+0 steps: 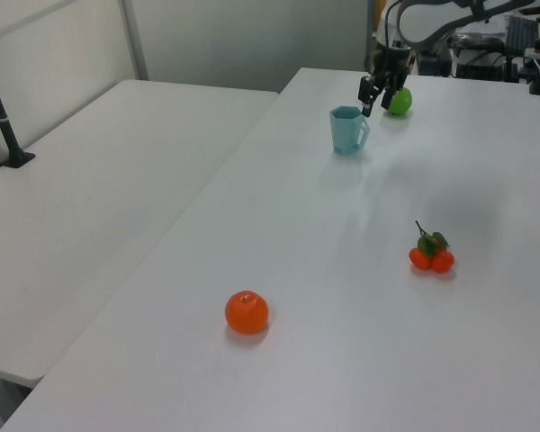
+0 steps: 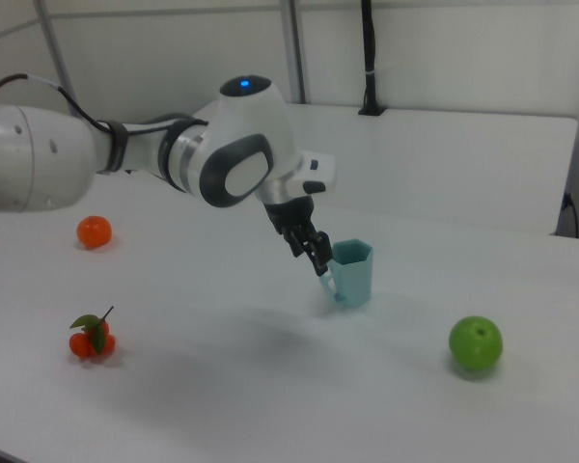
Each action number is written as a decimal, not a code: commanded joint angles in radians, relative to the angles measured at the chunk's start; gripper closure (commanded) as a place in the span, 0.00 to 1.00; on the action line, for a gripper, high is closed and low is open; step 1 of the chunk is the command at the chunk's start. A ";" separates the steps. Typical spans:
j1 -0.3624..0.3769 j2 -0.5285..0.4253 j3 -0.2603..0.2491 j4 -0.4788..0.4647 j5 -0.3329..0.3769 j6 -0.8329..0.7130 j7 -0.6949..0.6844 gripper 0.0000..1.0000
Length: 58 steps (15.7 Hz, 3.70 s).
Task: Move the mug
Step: 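Move the gripper over the light-blue mug and lower it to the rim, then close the gripper on the mug rim, then lift the mug and carry it toward the tangerine cluster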
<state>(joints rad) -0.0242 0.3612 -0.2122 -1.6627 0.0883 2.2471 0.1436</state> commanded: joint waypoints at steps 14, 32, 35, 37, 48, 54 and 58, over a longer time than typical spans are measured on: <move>0.000 0.151 -0.007 0.003 -0.093 0.212 0.020 0.45; 0.001 0.173 -0.003 0.001 -0.114 0.264 0.024 1.00; 0.000 0.147 -0.003 0.003 -0.110 0.255 0.024 1.00; -0.002 0.127 0.002 0.003 -0.105 0.253 0.024 1.00; -0.002 -0.143 0.095 -0.002 -0.045 -0.070 0.010 1.00; -0.003 -0.306 0.154 -0.092 -0.041 -0.285 -0.071 1.00; 0.001 -0.421 0.166 -0.231 -0.028 -0.360 -0.180 1.00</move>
<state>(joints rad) -0.0227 0.0685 -0.0516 -1.7334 0.0352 1.9132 0.0458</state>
